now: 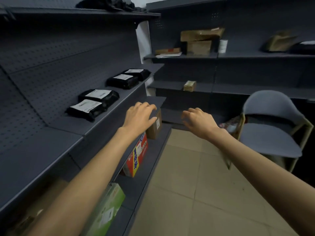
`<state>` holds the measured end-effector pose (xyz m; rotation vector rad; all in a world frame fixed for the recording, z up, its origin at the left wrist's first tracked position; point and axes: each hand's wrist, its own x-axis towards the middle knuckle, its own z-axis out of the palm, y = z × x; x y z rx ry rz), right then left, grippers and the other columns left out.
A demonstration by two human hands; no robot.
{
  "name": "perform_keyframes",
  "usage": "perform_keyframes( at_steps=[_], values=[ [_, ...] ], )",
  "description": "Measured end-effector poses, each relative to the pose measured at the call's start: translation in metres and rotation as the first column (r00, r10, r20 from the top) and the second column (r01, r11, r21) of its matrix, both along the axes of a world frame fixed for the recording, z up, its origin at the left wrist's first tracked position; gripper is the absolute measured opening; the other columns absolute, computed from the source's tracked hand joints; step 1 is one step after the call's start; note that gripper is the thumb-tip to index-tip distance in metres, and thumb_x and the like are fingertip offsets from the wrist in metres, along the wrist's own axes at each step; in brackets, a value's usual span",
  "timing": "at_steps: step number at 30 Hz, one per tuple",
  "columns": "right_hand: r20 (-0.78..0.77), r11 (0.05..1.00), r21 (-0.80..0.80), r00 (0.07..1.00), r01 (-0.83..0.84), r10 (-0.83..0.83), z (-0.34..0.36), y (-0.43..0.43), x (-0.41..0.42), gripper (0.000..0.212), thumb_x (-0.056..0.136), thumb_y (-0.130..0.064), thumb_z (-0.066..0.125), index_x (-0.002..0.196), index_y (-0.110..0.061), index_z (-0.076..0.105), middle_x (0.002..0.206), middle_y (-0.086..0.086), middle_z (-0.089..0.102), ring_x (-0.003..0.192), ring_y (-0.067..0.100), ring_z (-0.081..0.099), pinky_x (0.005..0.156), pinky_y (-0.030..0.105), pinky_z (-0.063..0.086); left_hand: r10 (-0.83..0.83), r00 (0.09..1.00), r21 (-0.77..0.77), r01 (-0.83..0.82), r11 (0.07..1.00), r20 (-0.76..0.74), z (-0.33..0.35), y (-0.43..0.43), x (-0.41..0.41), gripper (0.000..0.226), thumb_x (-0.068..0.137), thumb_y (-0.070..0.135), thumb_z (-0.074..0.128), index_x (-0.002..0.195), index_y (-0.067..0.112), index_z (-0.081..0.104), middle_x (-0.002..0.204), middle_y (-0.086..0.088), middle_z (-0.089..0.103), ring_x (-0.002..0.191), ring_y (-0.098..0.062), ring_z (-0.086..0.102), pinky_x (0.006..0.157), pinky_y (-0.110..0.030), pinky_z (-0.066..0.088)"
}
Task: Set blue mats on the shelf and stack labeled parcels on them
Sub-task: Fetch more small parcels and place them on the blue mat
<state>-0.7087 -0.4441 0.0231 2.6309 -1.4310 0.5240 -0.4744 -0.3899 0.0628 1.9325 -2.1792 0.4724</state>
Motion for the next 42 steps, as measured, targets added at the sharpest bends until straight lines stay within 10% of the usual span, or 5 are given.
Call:
perform_keyframes(
  at_steps=[23, 42],
  values=[
    [-0.017, 0.983, -0.084, 0.986, 0.163, -0.165, 0.042, -0.452, -0.012, 0.024, 0.098, -0.029, 0.042, 0.113, -0.018, 0.057, 0.112, 0.004, 0.060, 0.107, 0.028, 0.057, 0.063, 0.037, 0.045, -0.103, 0.985, -0.039, 0.109, 0.993, 0.139, 0.047, -0.483, 0.011, 0.035, 0.093, 0.028, 0.052, 0.127, 0.024, 0.057, 0.123, 0.001, 0.062, 0.114, -0.026, 0.055, 0.084, -0.038, 0.047],
    [0.091, 0.816, -0.438, 0.884, -0.378, 0.458, 0.213, -0.794, 0.097, 0.033, 0.097, -0.030, 0.046, 0.128, -0.022, 0.052, 0.123, 0.001, 0.057, 0.115, 0.026, 0.052, 0.074, 0.039, 0.051, 0.415, 0.891, -0.505, -0.275, 0.818, 0.186, 0.237, -0.718, 0.033, 0.035, 0.097, 0.032, 0.053, 0.129, 0.020, 0.058, 0.129, -0.001, 0.060, 0.124, -0.024, 0.050, 0.083, -0.043, 0.051]
  ],
)
